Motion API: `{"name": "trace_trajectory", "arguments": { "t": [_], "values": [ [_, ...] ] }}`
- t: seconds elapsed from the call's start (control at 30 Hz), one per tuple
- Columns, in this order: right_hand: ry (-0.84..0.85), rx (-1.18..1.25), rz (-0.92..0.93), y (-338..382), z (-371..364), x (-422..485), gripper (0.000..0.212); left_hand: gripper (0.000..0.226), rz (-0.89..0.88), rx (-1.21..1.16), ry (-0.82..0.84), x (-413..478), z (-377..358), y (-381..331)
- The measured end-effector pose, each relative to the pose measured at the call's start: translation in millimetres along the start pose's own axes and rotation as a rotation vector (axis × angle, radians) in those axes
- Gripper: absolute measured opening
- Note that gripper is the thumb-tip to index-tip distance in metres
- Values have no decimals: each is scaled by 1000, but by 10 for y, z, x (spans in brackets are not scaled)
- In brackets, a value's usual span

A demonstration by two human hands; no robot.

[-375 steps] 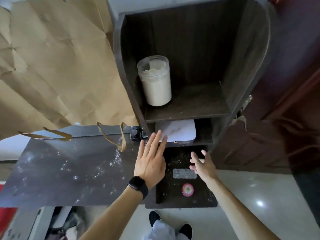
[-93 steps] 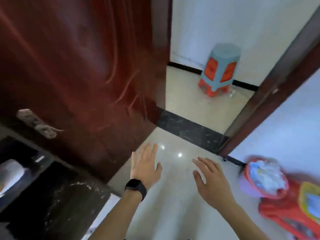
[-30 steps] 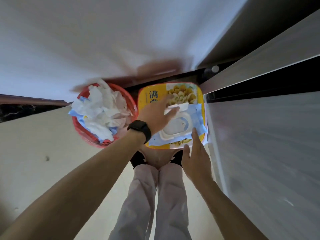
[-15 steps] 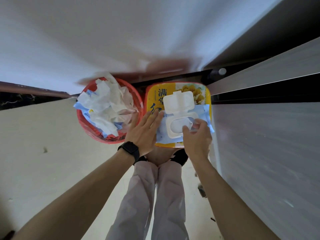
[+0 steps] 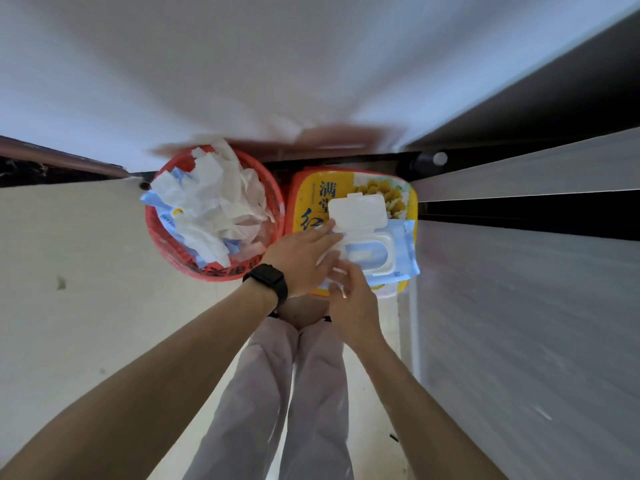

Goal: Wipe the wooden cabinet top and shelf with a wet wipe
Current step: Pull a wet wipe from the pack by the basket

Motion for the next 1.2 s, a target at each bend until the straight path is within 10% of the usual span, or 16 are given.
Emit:
{"name": "trace_trajectory", "arguments": {
  "t": [0.17, 0.4, 0.67, 0.97, 1.2],
  "values": [
    [-303, -138, -1, -71, 431, 171, 12, 64, -15, 154, -3, -28, -127, 48],
    [-152, -865, 472, 116, 516, 437, 8, 66, -11, 107, -63, -70, -228, 50],
    [38, -1334, 528, 188, 442, 568, 17, 66, 38, 135, -23, -56, -189, -4],
    [-26, -589, 467, 214, 589, 71, 10, 68, 70, 163, 15, -30, -182, -23],
    [-684, 35, 6, 119, 1131, -522, 17, 45, 46, 92, -211, -267, -80, -96]
  ]
}}
Point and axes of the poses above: each hand's wrist, its own x-axis towards the middle knuckle, its own z-axis out of the back of the hand, y = z × x, the point moved 4 cm from there along x, towards the middle knuckle, and after that the axes turned 2 degrees about -x, right-handed, at the moved point
